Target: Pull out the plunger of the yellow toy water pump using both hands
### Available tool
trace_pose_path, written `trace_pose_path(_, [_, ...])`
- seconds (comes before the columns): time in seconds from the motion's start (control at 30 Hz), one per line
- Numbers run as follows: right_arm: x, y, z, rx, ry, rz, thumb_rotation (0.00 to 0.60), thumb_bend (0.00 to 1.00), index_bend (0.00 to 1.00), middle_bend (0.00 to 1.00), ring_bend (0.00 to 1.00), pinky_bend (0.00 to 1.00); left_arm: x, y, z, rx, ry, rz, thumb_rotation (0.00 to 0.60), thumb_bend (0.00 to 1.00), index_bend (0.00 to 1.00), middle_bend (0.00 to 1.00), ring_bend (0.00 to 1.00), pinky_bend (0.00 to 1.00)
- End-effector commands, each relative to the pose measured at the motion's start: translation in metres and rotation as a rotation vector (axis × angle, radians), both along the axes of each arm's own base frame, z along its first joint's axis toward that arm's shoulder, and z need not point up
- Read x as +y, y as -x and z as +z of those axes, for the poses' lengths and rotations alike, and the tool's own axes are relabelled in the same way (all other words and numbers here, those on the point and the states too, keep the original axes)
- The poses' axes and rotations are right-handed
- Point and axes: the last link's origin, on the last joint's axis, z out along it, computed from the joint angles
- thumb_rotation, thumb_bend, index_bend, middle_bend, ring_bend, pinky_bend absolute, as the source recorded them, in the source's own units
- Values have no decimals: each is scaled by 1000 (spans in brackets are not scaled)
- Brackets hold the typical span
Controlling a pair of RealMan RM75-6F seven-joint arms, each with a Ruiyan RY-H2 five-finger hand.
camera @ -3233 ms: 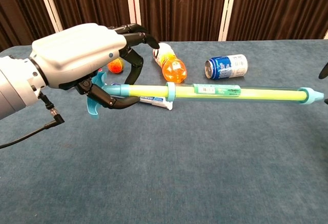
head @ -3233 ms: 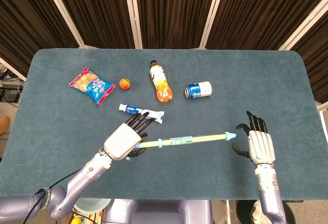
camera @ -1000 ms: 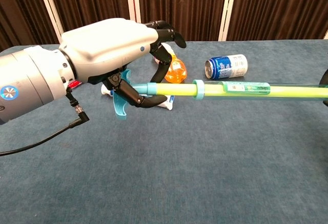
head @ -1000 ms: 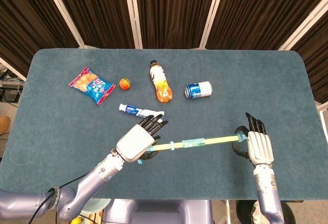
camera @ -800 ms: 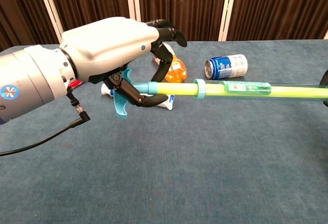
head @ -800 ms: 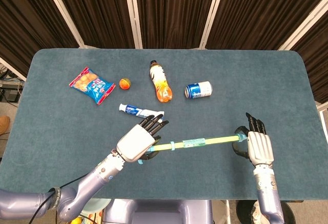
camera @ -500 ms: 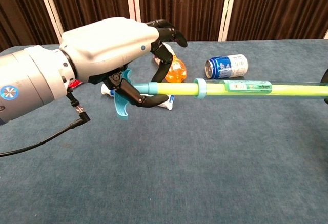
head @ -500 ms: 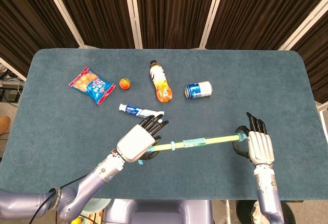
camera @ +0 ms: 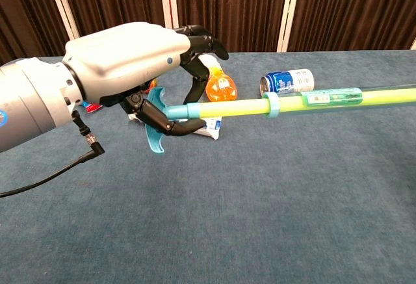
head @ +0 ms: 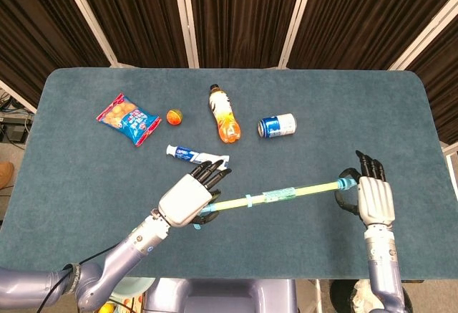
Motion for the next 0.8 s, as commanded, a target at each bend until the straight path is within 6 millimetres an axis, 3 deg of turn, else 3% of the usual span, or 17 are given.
trace_pose_path(0.03, [-2, 2, 5, 2, 16, -4, 600, 401, 751, 89, 0, 0, -2, 4, 1, 0, 3, 5, 600, 321, 629, 111, 4, 160])
trace_pose_path(0.33, [-7, 14, 23, 44, 77, -46, 600, 402, 763, 95, 0, 0, -6, 23, 6, 15, 4, 27, 600, 322, 629, 112, 4, 160])
trace_pose_path(0.8, [-9, 35, 51, 118, 166, -143, 600, 405, 780, 98, 0, 0, -4, 62, 30, 27, -33, 89, 600, 321, 631, 114, 4, 160])
